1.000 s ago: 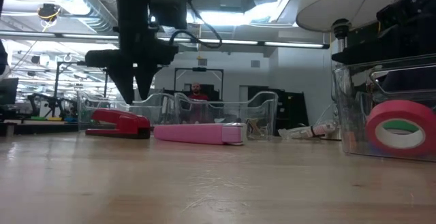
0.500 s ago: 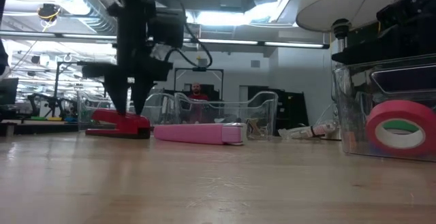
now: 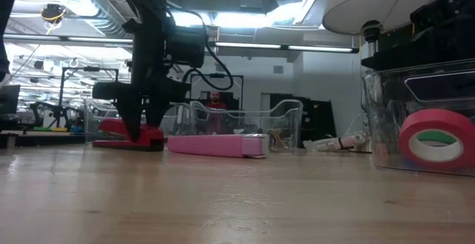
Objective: Pick and place Stapler, Stapler remover, tape
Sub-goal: Put the red stapler into the top left transparent bin, then put the pink stapler into the top left transparent bin
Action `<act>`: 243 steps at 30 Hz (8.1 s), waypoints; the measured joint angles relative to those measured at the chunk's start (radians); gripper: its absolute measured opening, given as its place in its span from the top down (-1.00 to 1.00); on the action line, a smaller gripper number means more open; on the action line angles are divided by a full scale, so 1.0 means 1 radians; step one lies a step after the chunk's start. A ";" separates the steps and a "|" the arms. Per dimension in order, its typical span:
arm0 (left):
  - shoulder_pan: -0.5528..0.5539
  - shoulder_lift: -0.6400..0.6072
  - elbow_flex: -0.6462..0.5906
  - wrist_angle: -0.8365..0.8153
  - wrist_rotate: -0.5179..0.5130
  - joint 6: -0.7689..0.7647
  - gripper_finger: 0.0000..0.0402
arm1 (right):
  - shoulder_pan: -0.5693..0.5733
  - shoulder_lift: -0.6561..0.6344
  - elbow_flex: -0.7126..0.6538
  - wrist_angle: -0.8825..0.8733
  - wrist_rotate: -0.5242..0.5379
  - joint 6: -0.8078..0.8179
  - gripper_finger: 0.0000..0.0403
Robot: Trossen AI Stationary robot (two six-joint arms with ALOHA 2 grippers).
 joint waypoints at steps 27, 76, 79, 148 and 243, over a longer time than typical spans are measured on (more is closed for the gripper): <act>-0.085 -0.119 -0.007 0.030 0.112 -0.107 0.03 | 0.000 0.000 0.000 0.000 0.000 0.000 -0.19; 0.173 -0.684 0.009 0.230 -0.138 -0.151 0.05 | 0.000 0.000 0.000 0.000 0.000 0.000 -0.19; 0.239 -0.631 0.020 0.227 -0.139 -0.149 0.05 | 0.000 0.000 0.000 0.000 0.000 0.000 -0.19; 0.493 -0.263 0.024 0.334 -0.052 -0.057 -0.03 | 0.000 0.000 0.000 0.000 0.000 0.000 -0.19; -0.292 -0.102 0.017 0.531 0.229 -0.376 1.00 | 0.000 0.000 0.000 0.000 0.000 0.000 -0.19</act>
